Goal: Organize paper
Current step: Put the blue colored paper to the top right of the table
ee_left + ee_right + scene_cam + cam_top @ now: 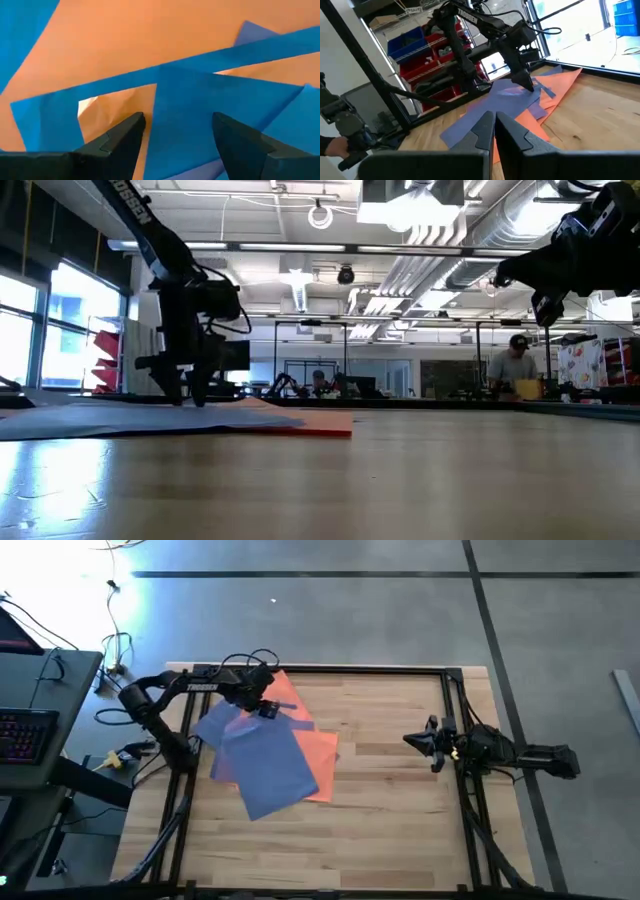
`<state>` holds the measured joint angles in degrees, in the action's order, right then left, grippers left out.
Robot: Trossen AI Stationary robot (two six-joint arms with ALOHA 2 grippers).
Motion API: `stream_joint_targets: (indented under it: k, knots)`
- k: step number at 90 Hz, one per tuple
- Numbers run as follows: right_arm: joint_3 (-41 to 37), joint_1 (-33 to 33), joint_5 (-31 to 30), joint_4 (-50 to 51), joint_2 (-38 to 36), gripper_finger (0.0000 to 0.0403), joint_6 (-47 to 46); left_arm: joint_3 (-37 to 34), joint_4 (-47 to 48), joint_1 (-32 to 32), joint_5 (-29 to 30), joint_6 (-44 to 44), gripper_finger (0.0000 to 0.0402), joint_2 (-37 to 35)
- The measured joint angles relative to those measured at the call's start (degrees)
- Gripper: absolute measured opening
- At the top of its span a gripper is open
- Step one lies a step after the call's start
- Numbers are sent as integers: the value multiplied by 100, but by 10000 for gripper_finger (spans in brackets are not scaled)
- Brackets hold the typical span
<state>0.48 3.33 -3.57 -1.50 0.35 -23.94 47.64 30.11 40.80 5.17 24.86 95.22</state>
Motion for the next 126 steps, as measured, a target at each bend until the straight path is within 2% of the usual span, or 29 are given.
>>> stream_joint_targets:
  k: [11, 32, 37, 57, 92, 116, 126]
  knots:
    - [1, 2, 0, -2, -1, 0, 0, -4, 34, -28, 76, -2, 168, 22]
    - [1, 1, -2, -1, 1, 0, 0, -13, 152, -25, 162, -9, 27, 29]
    - [1, 0, -1, -1, 1, 0, 0, -13, 181, -31, 51, -9, 9, 18]
    - [0, 1, -2, -2, 0, 0, 0, -40, 694, -117, -121, -4, 2, -448]
    - [1, 0, -2, -1, 1, 0, 0, 638, 1412, -135, -96, -59, 0, -1765]
    - [0, 2, -3, -2, 1, 0, 0, 1502, 1218, -444, -192, -160, 0, -2649]
    - [-1, 0, -2, -2, 1, 0, 1, 1668, 469, -691, -242, -113, 0, -2921]
